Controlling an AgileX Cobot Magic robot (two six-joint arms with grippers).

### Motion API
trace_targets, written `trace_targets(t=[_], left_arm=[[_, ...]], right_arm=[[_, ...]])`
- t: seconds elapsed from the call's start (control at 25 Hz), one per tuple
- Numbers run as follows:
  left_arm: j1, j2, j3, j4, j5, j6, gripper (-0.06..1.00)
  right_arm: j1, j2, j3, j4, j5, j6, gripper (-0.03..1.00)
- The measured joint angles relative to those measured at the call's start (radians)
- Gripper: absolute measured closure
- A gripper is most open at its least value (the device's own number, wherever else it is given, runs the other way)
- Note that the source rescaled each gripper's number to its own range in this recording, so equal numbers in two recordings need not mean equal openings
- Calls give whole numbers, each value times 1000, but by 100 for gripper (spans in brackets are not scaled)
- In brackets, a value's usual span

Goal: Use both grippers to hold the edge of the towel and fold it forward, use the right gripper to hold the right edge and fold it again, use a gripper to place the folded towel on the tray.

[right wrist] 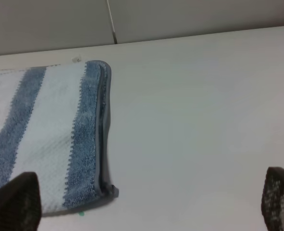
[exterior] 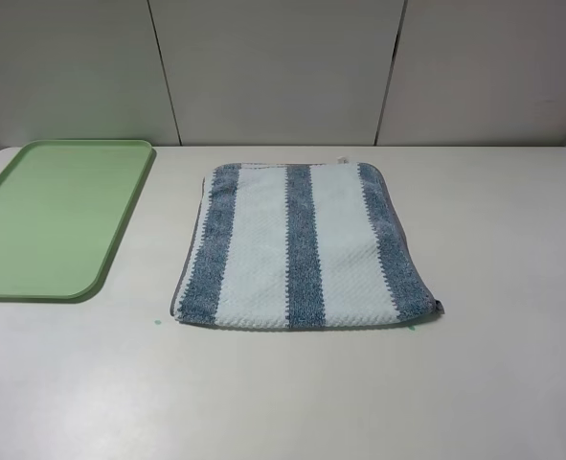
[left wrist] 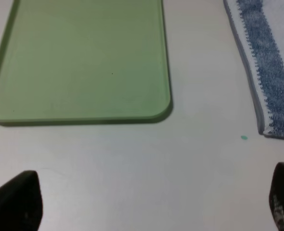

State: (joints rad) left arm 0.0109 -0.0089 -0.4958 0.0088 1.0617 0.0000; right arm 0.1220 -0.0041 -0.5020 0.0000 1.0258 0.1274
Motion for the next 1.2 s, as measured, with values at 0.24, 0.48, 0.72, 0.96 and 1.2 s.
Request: trace_targets(t=[0.24, 0.48, 0.72, 0.96, 1.2], left_arm=[[0, 0, 0, 0, 0, 0, 1], [0, 0, 0, 0, 0, 0, 1], [0, 0, 0, 0, 0, 0, 1], [0, 0, 0, 0, 0, 0, 1], [0, 0, 0, -1, 0, 0, 1]], right_arm=[[0, 0, 0, 0, 0, 0, -3], [0, 0, 0, 0, 0, 0, -3], [0, 0, 0, 0, 0, 0, -3], [0, 0, 0, 0, 0, 0, -3], [7, 0, 0, 19, 0, 0, -3]])
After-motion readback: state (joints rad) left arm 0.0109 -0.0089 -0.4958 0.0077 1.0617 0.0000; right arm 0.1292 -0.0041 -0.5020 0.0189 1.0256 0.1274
